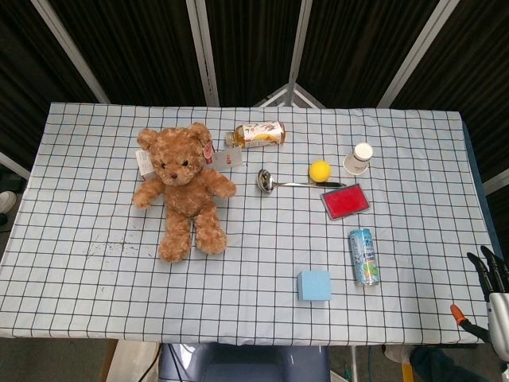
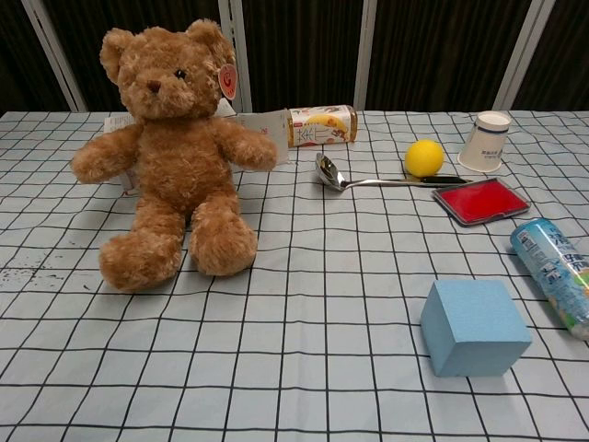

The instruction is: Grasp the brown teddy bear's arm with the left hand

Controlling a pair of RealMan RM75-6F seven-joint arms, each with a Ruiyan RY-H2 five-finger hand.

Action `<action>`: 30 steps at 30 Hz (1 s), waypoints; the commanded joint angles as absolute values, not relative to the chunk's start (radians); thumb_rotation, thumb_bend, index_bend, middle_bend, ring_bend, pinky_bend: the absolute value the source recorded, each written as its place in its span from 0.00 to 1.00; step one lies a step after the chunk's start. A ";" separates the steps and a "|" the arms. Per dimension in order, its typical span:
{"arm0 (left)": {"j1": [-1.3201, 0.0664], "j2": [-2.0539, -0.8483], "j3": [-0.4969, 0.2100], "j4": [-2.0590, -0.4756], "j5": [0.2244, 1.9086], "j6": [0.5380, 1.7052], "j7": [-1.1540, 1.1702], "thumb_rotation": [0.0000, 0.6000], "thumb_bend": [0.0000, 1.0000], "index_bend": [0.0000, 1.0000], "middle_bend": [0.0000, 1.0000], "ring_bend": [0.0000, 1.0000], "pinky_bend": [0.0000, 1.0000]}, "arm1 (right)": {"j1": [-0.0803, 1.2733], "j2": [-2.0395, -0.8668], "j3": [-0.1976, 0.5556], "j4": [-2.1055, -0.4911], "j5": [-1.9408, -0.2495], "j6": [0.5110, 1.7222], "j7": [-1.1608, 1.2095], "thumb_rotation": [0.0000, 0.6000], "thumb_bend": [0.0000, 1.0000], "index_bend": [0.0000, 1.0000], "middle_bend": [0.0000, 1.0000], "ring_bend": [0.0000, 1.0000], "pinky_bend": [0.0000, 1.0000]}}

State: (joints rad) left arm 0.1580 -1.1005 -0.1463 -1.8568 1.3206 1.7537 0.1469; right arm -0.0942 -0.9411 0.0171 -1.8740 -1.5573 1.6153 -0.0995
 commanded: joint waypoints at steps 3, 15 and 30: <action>0.158 -1.100 -0.141 -1.858 1.325 1.751 0.152 1.00 0.46 0.22 0.04 0.00 0.00 | -0.099 -0.939 0.015 -1.878 -1.566 1.626 -0.102 1.00 0.22 0.12 0.06 0.09 0.00; 0.158 -1.099 -0.137 -1.866 1.327 1.748 0.151 1.00 0.43 0.22 0.05 0.00 0.00 | -0.103 -0.937 0.014 -1.879 -1.568 1.630 -0.099 1.00 0.22 0.12 0.06 0.09 0.00; 0.133 -1.090 -0.124 -1.876 1.338 1.683 0.111 1.00 0.40 0.22 0.07 0.00 0.00 | -0.103 -0.932 0.009 -1.877 -1.564 1.621 -0.091 1.00 0.22 0.12 0.06 0.09 0.00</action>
State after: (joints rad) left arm 0.1469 -1.0902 -0.1175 -1.8797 1.3467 1.7058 0.1255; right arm -0.1032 -0.9317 0.0088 -1.8765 -1.5640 1.6208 -0.0908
